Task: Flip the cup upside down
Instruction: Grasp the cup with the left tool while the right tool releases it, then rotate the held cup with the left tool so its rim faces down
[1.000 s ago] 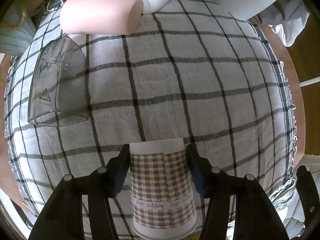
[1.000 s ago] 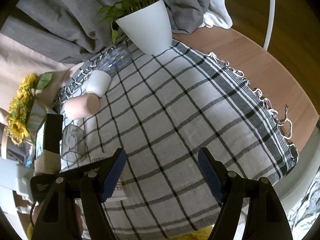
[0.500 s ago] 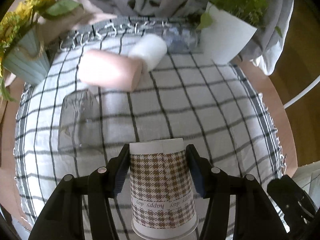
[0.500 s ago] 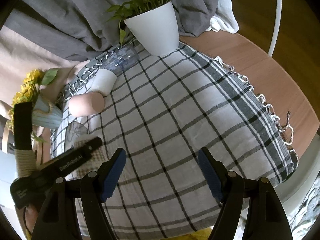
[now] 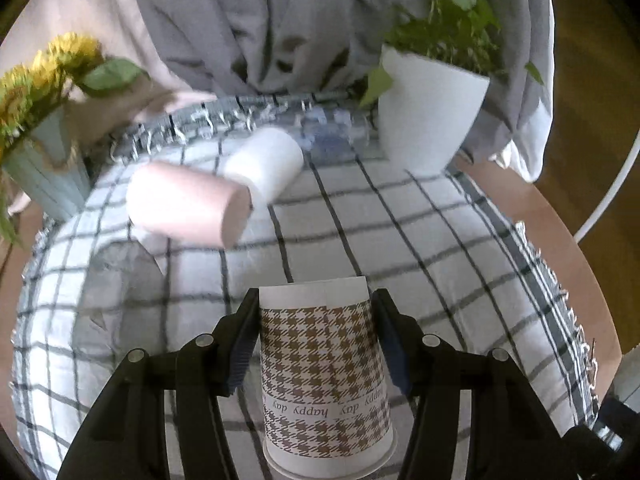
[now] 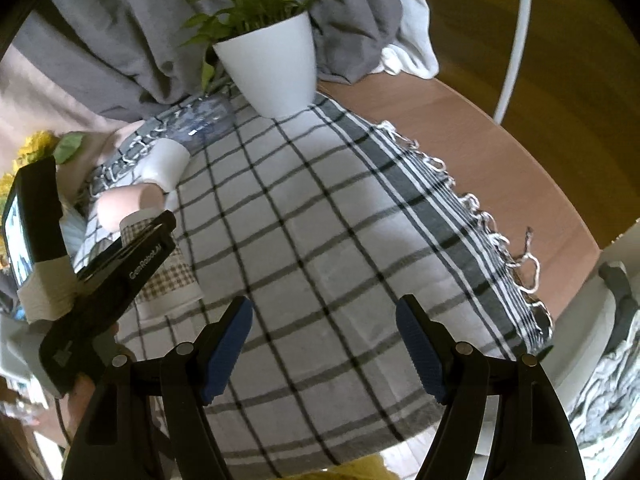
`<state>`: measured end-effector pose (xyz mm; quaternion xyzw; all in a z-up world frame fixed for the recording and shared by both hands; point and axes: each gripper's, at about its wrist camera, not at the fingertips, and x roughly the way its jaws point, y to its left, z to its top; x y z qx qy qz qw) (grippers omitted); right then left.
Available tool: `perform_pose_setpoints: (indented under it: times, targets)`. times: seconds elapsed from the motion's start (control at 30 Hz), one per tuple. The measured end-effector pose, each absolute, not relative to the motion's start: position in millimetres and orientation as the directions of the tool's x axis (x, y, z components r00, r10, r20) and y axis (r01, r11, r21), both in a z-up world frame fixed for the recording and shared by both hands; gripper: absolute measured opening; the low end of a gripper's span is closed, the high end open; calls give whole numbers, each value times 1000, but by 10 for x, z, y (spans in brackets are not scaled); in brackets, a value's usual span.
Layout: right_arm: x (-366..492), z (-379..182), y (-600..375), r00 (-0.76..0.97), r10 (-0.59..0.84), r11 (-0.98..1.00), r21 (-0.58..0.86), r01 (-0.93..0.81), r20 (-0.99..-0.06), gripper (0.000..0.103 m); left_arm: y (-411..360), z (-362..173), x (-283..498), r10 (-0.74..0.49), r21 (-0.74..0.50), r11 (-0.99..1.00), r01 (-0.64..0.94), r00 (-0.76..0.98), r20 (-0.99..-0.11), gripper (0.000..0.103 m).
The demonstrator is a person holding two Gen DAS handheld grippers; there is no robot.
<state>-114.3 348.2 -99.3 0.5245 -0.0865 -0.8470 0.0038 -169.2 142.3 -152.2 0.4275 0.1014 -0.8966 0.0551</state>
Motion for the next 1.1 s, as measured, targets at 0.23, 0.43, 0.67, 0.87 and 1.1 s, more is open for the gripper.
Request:
perform_pose_setpoints:
  times: [0.23, 0.43, 0.67, 0.87, 1.1]
  targets:
    - [-1075, -1076, 3506, -429, -86, -987, 136, -86, -899, 74, 1395, -1576, -1442, 15, -168, -967, 190, -619, -785, 55]
    - [-1064, -1145, 3444, -407, -93, -991, 126, -55, -908, 74, 1385, -1662, -1266, 30, -168, -969, 182, -586, -810, 55]
    - [-1038, -1207, 3413, -380, -99, -992, 122, -39, -920, 74, 1391, -1661, -1148, 51, -178, -970, 165, -579, -814, 55]
    - [-1009, -1215, 3404, -373, -102, -991, 125, -38, -922, 74, 1395, -1609, -1129, 54, -176, -973, 150, -590, -805, 55]
    - [-1021, -1192, 3422, -372, -126, -985, 161, -65, -920, 74, 1290, -1503, -1318, 52, -174, -971, 166, -562, -825, 55]
